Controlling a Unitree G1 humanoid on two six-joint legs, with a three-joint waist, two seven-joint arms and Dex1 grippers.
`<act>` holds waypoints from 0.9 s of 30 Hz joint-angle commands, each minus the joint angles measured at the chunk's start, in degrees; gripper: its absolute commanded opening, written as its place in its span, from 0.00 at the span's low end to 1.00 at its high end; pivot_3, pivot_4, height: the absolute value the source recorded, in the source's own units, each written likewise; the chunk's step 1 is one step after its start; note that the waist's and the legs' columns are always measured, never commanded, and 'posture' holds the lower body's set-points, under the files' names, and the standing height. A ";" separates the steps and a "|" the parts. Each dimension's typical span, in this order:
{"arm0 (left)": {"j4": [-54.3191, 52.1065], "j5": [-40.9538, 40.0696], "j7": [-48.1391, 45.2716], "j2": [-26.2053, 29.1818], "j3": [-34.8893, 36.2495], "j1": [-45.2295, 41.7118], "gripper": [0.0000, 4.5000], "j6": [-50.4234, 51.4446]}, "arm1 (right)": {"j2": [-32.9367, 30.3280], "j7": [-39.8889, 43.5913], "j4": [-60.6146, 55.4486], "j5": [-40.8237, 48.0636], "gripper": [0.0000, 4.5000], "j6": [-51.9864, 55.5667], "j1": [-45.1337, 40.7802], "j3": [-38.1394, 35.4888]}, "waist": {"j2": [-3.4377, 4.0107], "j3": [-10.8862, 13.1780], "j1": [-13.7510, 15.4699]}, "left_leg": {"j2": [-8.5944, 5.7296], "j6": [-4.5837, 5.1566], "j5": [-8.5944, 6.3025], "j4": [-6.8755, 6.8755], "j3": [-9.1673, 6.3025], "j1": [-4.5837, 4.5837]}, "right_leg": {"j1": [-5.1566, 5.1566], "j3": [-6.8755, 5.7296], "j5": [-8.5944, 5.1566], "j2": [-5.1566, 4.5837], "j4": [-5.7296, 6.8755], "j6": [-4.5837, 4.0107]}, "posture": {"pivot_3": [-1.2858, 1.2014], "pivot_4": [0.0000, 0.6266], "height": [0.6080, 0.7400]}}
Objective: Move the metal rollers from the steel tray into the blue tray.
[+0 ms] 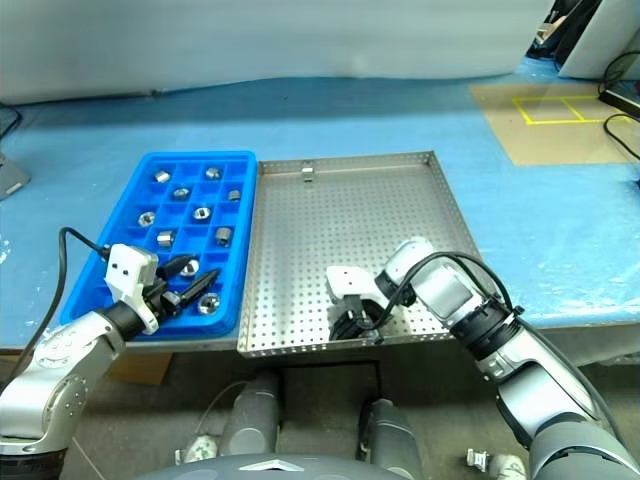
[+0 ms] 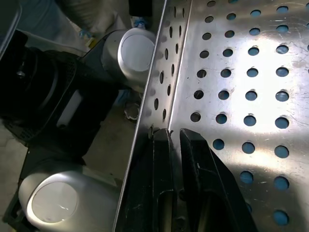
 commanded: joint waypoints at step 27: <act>1.24 0.13 -1.99 0.75 -1.03 -5.89 0.74 0.22 | -3.79 3.90 -2.51 6.77 0.06 3.62 -1.07 6.51 | 0.01 -0.02 -0.10 | -0.06 0.00 0.00 0.09 -0.01 0.02 | 0.02 0.01 0.01 -0.06 0.08 0.01 | 0.63 0.24 1.00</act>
